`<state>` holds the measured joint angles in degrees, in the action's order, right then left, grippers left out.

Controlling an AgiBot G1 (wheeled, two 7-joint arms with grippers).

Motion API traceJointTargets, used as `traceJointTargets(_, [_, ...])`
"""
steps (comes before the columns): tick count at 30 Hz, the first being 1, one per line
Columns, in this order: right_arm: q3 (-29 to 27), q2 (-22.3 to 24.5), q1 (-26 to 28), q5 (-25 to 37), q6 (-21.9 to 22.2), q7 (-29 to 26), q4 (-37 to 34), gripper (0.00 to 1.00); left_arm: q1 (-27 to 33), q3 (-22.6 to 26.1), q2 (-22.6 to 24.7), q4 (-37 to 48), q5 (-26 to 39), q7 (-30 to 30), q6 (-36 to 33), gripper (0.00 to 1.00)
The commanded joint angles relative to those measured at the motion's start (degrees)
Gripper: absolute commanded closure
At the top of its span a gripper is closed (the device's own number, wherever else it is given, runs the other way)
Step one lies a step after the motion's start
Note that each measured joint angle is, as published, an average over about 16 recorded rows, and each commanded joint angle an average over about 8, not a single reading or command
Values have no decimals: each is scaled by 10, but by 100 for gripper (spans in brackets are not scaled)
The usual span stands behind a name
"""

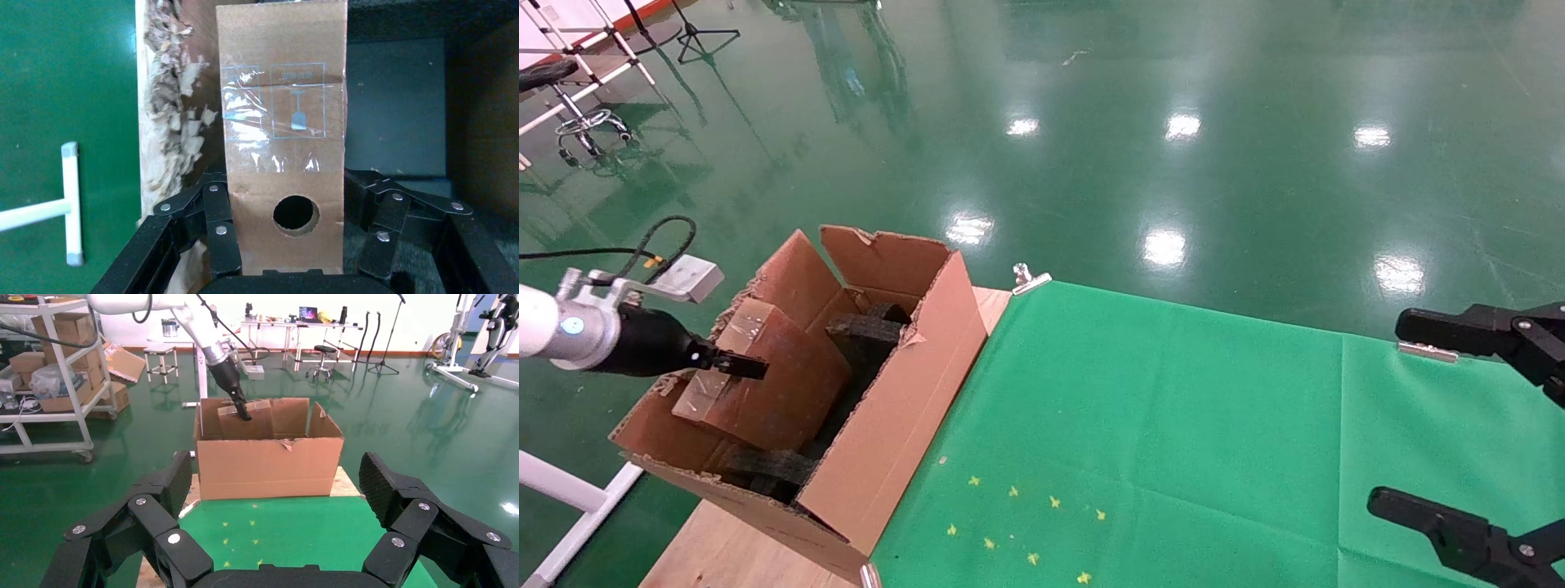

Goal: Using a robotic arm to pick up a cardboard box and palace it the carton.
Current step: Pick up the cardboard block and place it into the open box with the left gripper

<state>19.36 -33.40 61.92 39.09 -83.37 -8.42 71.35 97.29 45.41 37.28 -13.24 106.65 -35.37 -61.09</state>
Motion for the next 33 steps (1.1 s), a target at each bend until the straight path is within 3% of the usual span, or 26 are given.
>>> traceJointTargets(1, [0, 0, 0, 0, 0, 0, 0, 0, 4, 4, 15, 21, 7, -7, 14, 76])
traceJointTargets(7, [0, 0, 0, 0, 0, 0, 0, 0, 8, 6, 33, 52, 13, -11, 25, 2])
traceJointTargets(33, [0, 0, 0, 0, 0, 0, 0, 0, 9, 4, 26, 35, 10, -9, 20, 0])
